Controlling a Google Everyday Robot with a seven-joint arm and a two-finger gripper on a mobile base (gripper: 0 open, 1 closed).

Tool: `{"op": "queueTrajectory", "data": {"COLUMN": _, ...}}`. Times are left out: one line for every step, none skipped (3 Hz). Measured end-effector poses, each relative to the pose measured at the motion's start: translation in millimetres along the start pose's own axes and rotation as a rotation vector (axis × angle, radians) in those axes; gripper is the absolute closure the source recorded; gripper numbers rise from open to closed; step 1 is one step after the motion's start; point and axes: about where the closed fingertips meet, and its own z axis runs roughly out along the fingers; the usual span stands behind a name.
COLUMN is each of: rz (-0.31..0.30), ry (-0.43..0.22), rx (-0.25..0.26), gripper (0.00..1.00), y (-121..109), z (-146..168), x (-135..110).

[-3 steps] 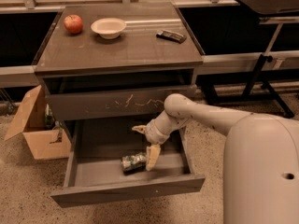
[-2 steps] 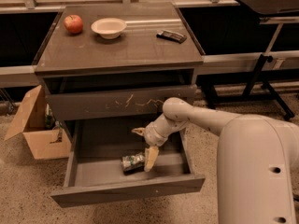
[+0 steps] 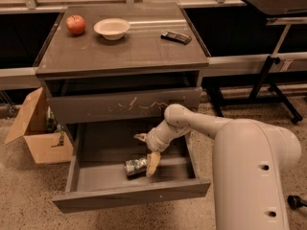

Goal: Pick 7up can from middle drawer and place on counter

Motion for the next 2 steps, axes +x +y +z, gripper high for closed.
{"op": "queueTrajectory", "data": {"rz": 0.001, "ry": 0.016, "rx": 0.009, "gripper": 0.0, "y": -5, "z": 11, "x": 7}}
{"op": "queueTrajectory", "data": {"rz": 0.01, "ry": 0.018, "rx": 0.034, "gripper": 0.0, "y": -9, "z": 34, "x": 18}}
